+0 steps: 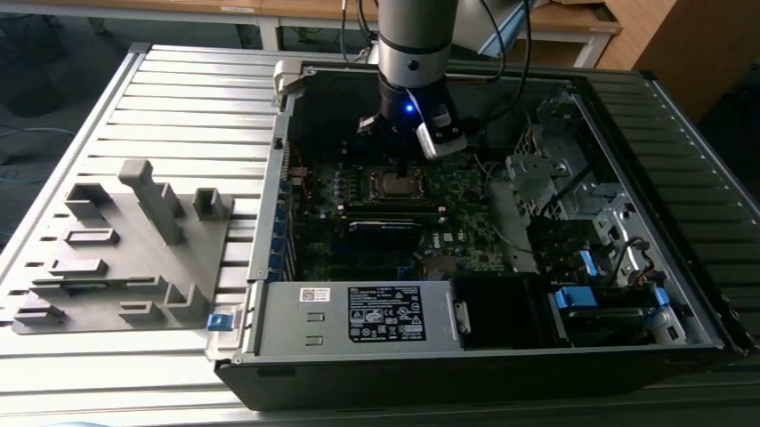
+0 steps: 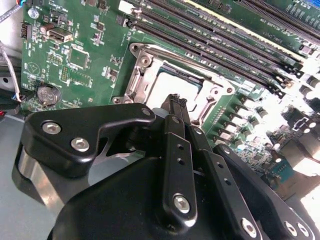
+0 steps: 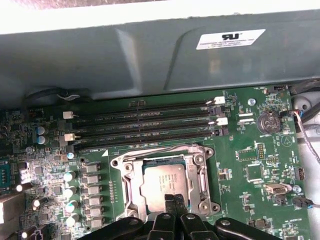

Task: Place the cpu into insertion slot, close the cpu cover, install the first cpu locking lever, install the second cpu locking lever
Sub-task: 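Install the second cpu locking lever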

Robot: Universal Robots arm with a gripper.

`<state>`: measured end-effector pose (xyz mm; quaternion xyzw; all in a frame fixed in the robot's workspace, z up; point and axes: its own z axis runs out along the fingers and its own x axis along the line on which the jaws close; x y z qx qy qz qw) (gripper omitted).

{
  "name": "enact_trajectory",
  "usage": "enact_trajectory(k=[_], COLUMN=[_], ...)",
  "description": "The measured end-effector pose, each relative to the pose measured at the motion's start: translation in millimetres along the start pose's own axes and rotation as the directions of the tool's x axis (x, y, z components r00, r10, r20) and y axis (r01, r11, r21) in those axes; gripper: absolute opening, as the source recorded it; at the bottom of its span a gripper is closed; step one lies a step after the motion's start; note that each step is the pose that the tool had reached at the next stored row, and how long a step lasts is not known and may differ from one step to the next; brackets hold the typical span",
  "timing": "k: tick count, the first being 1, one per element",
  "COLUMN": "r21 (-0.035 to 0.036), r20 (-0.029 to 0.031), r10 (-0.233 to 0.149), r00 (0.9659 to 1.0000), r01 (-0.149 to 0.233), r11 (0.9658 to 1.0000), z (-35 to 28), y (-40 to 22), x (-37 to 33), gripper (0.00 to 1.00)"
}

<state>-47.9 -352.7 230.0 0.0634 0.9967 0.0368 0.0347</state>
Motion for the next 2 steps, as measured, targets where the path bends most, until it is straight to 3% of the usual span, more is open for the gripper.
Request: enact_trajectory(k=[2], r21=[0.0004], r20=[0.0001], r10=[0.0], r00=[1.0], r01=[0.0], r11=[1.0], z=[0.0], y=[0.0], x=[0.0], gripper=[0.11])
